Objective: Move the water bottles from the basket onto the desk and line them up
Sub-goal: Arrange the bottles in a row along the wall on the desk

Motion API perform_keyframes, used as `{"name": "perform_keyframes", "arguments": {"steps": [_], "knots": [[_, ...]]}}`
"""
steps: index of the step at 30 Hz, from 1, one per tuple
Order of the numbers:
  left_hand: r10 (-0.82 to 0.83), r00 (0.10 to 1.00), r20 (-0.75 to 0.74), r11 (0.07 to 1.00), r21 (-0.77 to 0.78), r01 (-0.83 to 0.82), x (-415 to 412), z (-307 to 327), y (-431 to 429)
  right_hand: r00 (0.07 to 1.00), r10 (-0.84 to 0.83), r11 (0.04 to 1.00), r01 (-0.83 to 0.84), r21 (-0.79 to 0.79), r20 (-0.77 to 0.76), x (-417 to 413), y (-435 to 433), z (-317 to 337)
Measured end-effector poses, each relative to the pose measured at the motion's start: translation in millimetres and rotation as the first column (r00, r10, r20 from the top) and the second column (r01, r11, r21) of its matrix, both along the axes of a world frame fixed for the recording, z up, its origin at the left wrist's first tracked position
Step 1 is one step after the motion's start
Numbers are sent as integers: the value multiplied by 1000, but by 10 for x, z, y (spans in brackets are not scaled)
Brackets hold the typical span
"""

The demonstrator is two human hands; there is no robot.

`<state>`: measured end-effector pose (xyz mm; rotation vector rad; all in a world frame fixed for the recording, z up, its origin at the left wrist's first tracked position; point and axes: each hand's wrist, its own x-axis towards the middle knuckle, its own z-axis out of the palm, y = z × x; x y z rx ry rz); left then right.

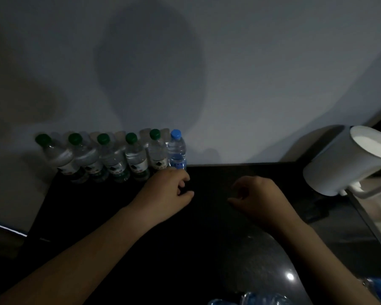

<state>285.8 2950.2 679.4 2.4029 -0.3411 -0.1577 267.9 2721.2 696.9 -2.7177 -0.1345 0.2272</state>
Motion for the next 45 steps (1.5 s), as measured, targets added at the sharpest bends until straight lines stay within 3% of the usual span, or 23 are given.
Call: {"name": "perform_keyframes", "arguments": {"steps": [10,24,31,45], "knots": [[-165,985,-49,986,27,167,-697,96,-647,970,-243,970,243,14,-15,-1051,-566,222],[-419,900,-123,899,86,430,-1270,4,-1325,829,-557,822,559,109,-51,-2347,-1193,17],[-526,836,-156,832,110,544,-1479,-81,-1471,829,-546,823,558,108,-124,-2721,-1104,-179],[-565,817,-118,782,242,575,-1556,-200,-1741,850,-526,848,527,58,-23,-2681,-1032,-507]]}}
